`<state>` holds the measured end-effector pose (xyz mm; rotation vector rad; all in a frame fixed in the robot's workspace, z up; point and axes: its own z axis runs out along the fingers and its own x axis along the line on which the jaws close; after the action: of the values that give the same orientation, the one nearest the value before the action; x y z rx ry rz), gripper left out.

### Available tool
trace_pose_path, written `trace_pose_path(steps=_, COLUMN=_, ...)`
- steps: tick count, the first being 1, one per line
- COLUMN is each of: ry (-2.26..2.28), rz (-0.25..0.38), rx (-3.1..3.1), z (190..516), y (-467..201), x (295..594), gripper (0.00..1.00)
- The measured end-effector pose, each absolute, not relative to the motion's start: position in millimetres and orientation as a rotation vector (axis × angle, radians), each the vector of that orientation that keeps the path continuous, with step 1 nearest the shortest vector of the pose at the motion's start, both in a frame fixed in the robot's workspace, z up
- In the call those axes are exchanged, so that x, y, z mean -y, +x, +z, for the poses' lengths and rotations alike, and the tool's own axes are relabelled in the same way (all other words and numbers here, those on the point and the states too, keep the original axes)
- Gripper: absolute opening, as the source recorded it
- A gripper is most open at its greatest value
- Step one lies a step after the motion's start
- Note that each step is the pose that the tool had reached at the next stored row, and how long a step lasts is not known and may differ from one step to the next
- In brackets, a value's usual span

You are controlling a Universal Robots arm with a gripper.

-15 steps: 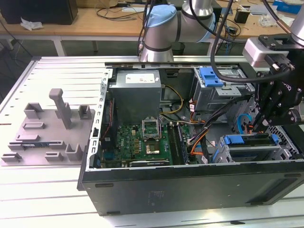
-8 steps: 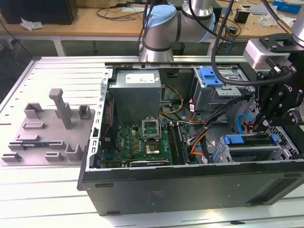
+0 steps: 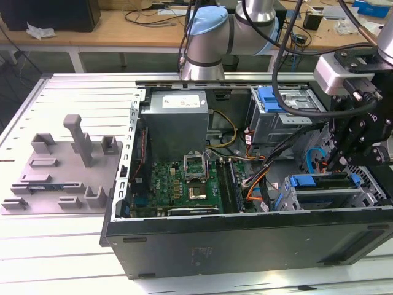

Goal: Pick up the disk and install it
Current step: 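Insert the second disk wire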

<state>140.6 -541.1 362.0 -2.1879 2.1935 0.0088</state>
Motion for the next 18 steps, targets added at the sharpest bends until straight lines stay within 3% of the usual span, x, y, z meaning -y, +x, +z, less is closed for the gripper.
trace_pose_path(steps=18, ry=-2.187, rz=0.011, rx=-2.192, z=359.2, y=140.4, x=543.4, gripper=0.16)
